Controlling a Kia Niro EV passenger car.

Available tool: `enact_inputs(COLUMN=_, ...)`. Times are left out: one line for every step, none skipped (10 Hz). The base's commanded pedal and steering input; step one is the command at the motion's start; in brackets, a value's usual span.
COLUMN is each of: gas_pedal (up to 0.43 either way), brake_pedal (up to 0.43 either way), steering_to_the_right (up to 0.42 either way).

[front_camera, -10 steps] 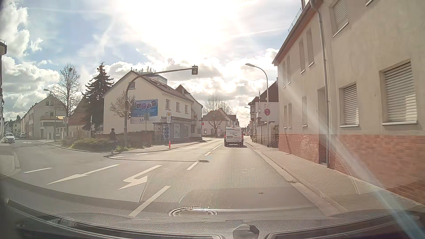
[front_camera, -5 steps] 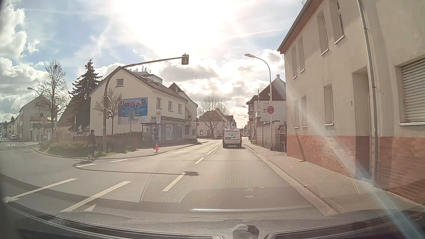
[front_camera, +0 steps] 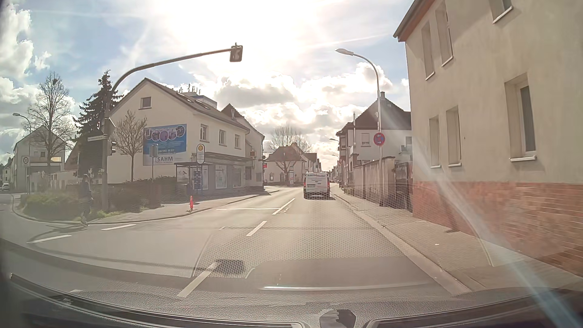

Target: Follow the waypoints while adhering to traffic rules and regulations

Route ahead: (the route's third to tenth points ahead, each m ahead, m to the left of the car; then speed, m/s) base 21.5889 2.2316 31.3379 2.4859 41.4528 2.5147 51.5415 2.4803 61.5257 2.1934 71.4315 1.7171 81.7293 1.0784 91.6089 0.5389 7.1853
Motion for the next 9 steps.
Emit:
enact_inputs(gas_pedal=0.197, brake_pedal=0.0, steering_to_the_right=0.006)
enact_inputs(gas_pedal=0.197, brake_pedal=0.0, steering_to_the_right=0.006)
enact_inputs(gas_pedal=0.197, brake_pedal=0.0, steering_to_the_right=0.006)
enact_inputs(gas_pedal=0.197, brake_pedal=0.0, steering_to_the_right=0.006)
enact_inputs(gas_pedal=0.197, brake_pedal=0.0, steering_to_the_right=0.006)
enact_inputs(gas_pedal=0.197, brake_pedal=0.0, steering_to_the_right=0.007)
enact_inputs(gas_pedal=0.197, brake_pedal=0.0, steering_to_the_right=0.006)
enact_inputs(gas_pedal=0.197, brake_pedal=0.0, steering_to_the_right=0.006)
enact_inputs(gas_pedal=0.197, brake_pedal=0.0, steering_to_the_right=0.006)
